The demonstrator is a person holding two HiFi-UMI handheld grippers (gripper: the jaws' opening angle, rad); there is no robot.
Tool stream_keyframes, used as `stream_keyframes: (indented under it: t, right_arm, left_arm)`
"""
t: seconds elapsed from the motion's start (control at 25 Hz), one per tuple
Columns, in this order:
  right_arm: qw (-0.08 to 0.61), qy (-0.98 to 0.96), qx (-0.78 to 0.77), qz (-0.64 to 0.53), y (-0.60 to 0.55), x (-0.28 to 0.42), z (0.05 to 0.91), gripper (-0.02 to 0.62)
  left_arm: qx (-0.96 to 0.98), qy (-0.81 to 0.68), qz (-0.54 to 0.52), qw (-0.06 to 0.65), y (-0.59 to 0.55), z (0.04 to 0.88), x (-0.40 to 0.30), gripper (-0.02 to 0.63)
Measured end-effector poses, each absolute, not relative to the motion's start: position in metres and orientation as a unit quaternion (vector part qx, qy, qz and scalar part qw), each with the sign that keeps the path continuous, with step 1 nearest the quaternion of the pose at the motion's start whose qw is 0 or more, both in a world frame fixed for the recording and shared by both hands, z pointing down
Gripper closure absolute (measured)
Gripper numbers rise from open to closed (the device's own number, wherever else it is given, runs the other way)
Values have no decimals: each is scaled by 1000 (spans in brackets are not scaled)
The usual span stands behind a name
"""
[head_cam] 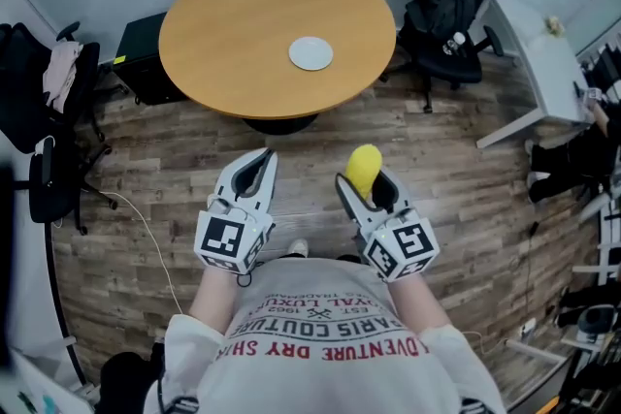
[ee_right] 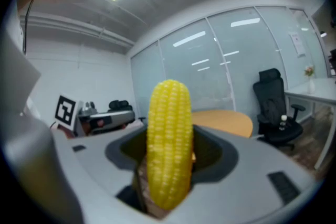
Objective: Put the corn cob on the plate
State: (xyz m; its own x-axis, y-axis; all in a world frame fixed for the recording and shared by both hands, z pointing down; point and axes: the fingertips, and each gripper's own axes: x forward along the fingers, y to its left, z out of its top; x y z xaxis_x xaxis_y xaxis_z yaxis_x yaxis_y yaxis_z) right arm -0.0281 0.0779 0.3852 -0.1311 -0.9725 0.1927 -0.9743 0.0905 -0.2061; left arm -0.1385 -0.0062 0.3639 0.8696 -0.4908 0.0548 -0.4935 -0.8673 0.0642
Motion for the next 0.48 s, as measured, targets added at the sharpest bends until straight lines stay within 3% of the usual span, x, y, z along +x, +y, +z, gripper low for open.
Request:
stream_keyframes:
  t: [0.48]
  right_arm:
    - [2, -779, 602, 173, -7, -22, 410, 327]
  left_arm:
    - [941, -333, 36, 52, -71, 391, -154, 572]
